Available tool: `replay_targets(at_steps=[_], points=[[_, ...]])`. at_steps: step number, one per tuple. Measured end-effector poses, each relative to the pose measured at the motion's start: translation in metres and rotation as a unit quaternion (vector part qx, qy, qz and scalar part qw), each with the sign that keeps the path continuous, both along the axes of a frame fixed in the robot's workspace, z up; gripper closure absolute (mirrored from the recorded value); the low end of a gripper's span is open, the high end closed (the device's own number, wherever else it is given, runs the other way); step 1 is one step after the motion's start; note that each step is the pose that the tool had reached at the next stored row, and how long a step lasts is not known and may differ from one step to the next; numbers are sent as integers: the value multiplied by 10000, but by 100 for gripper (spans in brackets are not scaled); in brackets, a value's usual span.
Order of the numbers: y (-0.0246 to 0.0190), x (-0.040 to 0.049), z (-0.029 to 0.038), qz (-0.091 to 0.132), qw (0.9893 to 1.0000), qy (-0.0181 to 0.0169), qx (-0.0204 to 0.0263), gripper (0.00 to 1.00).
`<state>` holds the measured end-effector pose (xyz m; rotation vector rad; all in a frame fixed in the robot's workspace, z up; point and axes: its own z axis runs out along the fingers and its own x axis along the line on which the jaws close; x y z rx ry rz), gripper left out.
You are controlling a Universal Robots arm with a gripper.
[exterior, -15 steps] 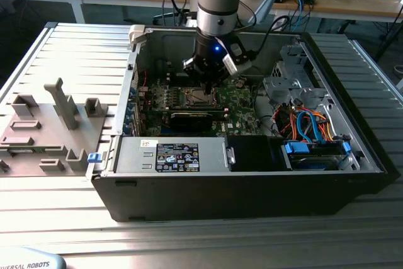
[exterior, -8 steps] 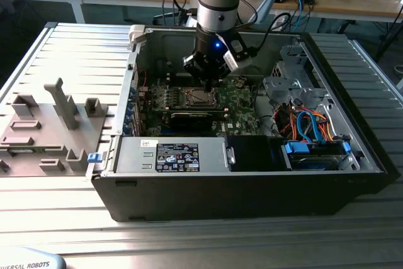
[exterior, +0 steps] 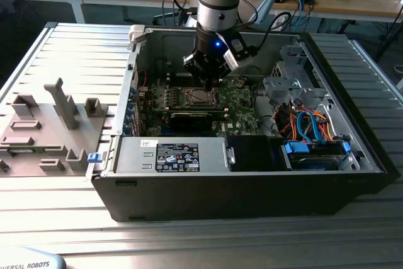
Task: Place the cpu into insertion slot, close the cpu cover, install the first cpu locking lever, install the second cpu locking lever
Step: 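Install the second cpu locking lever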
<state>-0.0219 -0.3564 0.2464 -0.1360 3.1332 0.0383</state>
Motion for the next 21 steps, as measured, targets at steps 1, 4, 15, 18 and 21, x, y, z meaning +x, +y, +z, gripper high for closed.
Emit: replay_targets(at_steps=[1, 4, 15, 18, 21], points=[[0, 0, 0, 0, 10000, 0, 0, 89], [-1, 0, 0, 0, 10000, 0, 1, 89], [-43, 0, -19, 0, 9989, 0, 460, 89], [-48, 0, -23, 0, 9984, 0, 559, 89], [-52, -1, -26, -1, 9980, 0, 637, 89]])
